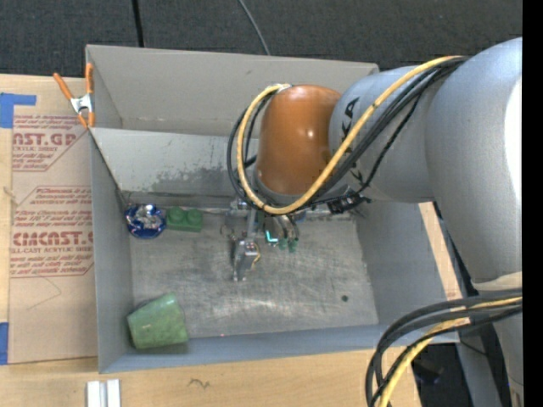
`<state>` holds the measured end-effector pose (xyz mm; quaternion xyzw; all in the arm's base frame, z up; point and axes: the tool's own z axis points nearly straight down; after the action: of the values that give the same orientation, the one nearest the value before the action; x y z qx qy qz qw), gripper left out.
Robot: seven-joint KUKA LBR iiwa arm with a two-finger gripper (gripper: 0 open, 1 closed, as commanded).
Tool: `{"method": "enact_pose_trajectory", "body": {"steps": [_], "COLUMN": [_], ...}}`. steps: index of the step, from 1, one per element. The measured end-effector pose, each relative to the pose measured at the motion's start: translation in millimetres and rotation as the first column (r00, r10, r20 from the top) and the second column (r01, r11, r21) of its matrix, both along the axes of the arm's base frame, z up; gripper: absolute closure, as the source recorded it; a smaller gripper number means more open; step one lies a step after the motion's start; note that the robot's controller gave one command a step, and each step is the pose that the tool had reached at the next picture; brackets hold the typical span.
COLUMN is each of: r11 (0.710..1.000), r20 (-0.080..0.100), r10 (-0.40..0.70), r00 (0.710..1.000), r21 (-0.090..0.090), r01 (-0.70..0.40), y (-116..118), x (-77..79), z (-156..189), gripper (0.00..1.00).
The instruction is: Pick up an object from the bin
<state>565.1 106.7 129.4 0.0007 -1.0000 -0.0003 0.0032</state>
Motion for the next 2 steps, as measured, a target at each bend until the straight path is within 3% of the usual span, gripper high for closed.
{"method": "enact_pose_trajectory", "body": {"steps": [1, 2], "r11": [0.999, 0.972], "r20": [0.011, 0.016], "r10": [-0.051, 0.234], "r00": [0.999, 0.972], "r21": [0.004, -0.003], "r01": [0.051, -0.234], "y": [-63.5, -23.5], "x": [11.1, 13.5], "z": [-59.1, -56.0], "gripper": [0.00, 0.00]}}
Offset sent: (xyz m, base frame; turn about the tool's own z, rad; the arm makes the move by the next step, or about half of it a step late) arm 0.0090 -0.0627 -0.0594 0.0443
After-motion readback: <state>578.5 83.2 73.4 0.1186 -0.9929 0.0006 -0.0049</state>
